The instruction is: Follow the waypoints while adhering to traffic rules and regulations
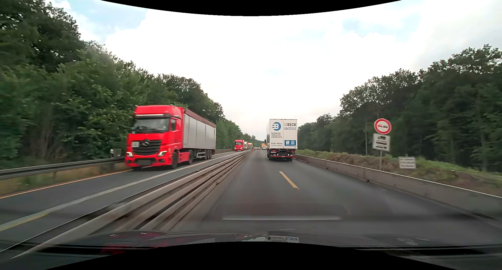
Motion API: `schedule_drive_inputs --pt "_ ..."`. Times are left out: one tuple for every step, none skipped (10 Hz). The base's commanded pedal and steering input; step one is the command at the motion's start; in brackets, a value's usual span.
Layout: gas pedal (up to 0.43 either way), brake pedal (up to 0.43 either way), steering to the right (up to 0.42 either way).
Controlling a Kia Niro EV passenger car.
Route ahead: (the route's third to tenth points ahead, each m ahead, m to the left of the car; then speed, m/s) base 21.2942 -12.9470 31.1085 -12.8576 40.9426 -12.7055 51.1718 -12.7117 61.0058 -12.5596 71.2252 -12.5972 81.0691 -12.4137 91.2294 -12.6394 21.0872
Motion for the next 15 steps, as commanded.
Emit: schedule_drive_inputs --pt "0.15 0.0 0.003" --pt "0.15 0.0 0.005" --pt "0.15 0.0 0.005" --pt "0.15 0.0 0.004" --pt "0.15 0.0 0.003" --pt "0.15 0.0 0.003" --pt "0.138 0.0 0.003" --pt "0.138 0.0 0.001" --pt "0.138 0.0 0.001" --pt "0.138 0.0 0.002" --pt "0.138 0.0 0.003" --pt "0.138 0.0 0.003" --pt "0.13 0.0 0.003" --pt "0.13 0.0 0.003" --pt "0.118 0.0 0.003"
